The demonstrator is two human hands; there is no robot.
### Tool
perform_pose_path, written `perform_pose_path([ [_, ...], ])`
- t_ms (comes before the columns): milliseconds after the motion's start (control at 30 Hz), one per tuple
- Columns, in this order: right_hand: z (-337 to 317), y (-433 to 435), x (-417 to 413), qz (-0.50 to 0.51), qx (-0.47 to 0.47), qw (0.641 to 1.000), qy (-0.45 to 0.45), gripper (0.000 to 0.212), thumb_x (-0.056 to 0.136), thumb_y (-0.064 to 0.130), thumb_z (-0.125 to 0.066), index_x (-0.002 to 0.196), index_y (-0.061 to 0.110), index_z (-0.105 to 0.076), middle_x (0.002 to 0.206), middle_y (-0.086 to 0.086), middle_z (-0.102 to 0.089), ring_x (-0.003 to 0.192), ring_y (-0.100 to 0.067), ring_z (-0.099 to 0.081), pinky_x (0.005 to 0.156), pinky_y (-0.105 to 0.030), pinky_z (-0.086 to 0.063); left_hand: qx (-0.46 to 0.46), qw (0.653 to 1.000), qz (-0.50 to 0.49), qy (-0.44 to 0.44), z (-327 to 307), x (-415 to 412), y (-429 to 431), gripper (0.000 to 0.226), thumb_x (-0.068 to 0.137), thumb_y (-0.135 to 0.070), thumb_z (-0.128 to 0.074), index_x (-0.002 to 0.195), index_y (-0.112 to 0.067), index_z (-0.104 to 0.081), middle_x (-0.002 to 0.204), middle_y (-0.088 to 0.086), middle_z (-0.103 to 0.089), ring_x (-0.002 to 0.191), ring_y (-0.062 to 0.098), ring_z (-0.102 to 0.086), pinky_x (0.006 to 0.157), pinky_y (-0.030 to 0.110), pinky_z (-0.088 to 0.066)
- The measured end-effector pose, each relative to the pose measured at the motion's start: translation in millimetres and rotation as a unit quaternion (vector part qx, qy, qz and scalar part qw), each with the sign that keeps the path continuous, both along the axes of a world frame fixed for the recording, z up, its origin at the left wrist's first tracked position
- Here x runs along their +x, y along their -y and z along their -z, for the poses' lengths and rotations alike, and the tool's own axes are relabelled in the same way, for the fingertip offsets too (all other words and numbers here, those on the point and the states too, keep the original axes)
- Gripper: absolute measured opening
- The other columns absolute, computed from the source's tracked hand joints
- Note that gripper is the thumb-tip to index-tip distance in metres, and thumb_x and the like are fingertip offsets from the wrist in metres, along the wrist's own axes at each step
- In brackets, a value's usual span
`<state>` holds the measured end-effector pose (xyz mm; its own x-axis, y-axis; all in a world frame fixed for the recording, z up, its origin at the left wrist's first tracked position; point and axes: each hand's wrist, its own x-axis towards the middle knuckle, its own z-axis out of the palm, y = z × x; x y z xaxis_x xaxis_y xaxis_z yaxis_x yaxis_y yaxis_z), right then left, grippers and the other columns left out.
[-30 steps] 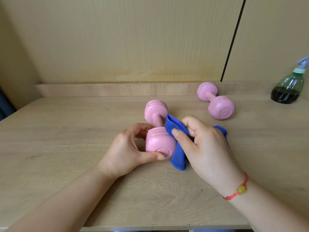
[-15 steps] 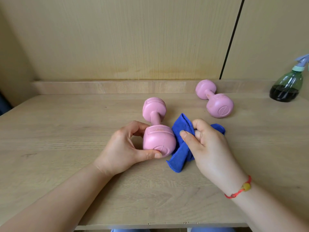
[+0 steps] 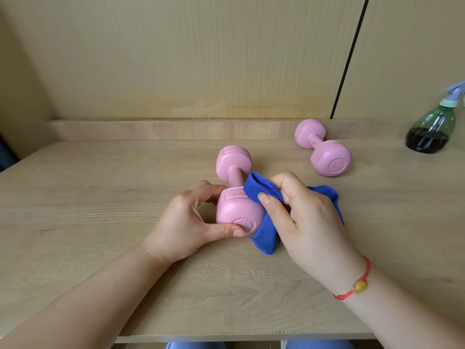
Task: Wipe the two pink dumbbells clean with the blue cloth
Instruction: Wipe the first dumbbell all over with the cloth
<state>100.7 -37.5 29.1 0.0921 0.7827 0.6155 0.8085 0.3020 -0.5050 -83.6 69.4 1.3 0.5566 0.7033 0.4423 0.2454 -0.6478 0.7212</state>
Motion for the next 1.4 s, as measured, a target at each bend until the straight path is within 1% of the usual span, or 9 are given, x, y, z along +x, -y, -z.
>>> perform_pose_path([
  [200,-18.2,-18.1,-12.7,-0.069,-0.06,0.993,0.074,0.014,0.099,0.026,-0.051,0.103,0.013,-0.054,0.074,0.0,-0.059,0.073,-0.023,-0.054,0.07,-0.041,-0.04,0.03,0.999,0.015,-0.021,3.6,-1.0,-4.0,0.061,0.064,-0.056,-0.083,0.118,-0.031,-0.068,0.101,0.004,-0.066,0.097,0.022,-0.062,0.087,0.045,-0.048],
  [367,-12.9,-16.2,17.2,-0.078,-0.032,0.996,0.034,0.009,0.096,0.032,-0.052,0.094,0.023,-0.052,0.061,0.016,-0.045,0.06,-0.006,-0.043,0.058,-0.02,-0.033,0.039,0.999,0.004,-0.012,0.7,0.8,-0.3,0.061,0.06,-0.057,-0.081,0.116,-0.036,-0.069,0.087,-0.005,-0.06,0.086,0.015,-0.061,0.08,0.029,-0.047],
  [500,-6.5,-6.5,29.1,-0.081,-0.031,0.996,0.013,0.013,0.096,0.03,-0.051,0.087,0.036,-0.045,0.063,0.022,-0.049,0.06,-0.005,-0.045,0.057,-0.015,-0.032,0.032,0.999,-0.001,-0.014,0.5,1.5,-1.4,0.059,0.059,-0.059,-0.081,0.114,-0.043,-0.067,0.086,-0.004,-0.058,0.085,0.017,-0.06,0.08,0.031,-0.047],
  [667,-12.4,-20.0,16.5,-0.108,-0.052,0.992,0.027,0.002,0.099,0.021,-0.054,0.098,0.021,-0.055,0.072,0.027,-0.05,0.072,0.005,-0.048,0.067,-0.011,-0.035,0.037,0.999,0.0,-0.014,1.8,1.3,0.9,0.059,0.062,-0.058,-0.081,0.116,-0.037,-0.069,0.087,-0.003,-0.06,0.085,0.018,-0.06,0.081,0.033,-0.047],
  [800,-16.1,-31.1,5.3,-0.147,-0.068,0.985,0.053,0.025,0.097,0.03,-0.046,0.11,0.013,-0.058,0.1,0.011,-0.059,0.1,-0.006,-0.054,0.085,-0.023,-0.041,0.039,0.999,0.004,-0.011,3.4,-1.0,-1.3,0.058,0.065,-0.061,-0.079,0.117,-0.041,-0.065,0.092,0.005,-0.063,0.087,0.023,-0.061,0.081,0.044,-0.047],
  [900,-12.7,-27.9,18.9,-0.136,-0.046,0.989,0.027,0.016,0.096,0.028,-0.049,0.101,0.017,-0.058,0.081,0.023,-0.049,0.082,0.005,-0.049,0.073,-0.012,-0.036,0.035,0.999,-0.002,-0.013,2.5,0.3,-0.1,0.061,0.062,-0.061,-0.08,0.117,-0.038,-0.068,0.087,0.0,-0.059,0.083,0.019,-0.06,0.08,0.038,-0.047],
  [1133,-4.5,-19.6,38.4,-0.107,-0.058,0.992,-0.022,0.016,0.095,0.034,-0.051,0.081,0.037,-0.045,0.068,0.021,-0.045,0.066,-0.006,-0.042,0.064,-0.021,-0.032,0.04,0.999,-0.009,-0.023,2.0,0.8,0.1,0.06,0.061,-0.062,-0.079,0.115,-0.04,-0.068,0.084,-0.006,-0.055,0.082,0.017,-0.058,0.077,0.03,-0.046],
  [1300,-12.4,-31.2,20.6,-0.129,-0.068,0.989,0.014,0.017,0.096,0.027,-0.048,0.099,0.015,-0.058,0.08,0.022,-0.05,0.08,0.002,-0.048,0.071,-0.012,-0.034,0.04,0.999,-0.006,-0.017,2.4,0.1,1.5,0.059,0.063,-0.06,-0.08,0.115,-0.035,-0.069,0.085,-0.004,-0.058,0.082,0.016,-0.058,0.078,0.035,-0.047],
  [1400,-15.1,-39.3,5.4,-0.152,-0.084,0.984,0.05,0.027,0.097,0.03,-0.044,0.107,0.009,-0.058,0.096,0.004,-0.056,0.091,-0.008,-0.049,0.08,-0.023,-0.037,0.041,0.999,0.008,-0.012,4.2,-0.2,-0.5,0.055,0.067,-0.056,-0.081,0.115,-0.034,-0.068,0.094,0.001,-0.063,0.09,0.019,-0.061,0.083,0.042,-0.048],
])
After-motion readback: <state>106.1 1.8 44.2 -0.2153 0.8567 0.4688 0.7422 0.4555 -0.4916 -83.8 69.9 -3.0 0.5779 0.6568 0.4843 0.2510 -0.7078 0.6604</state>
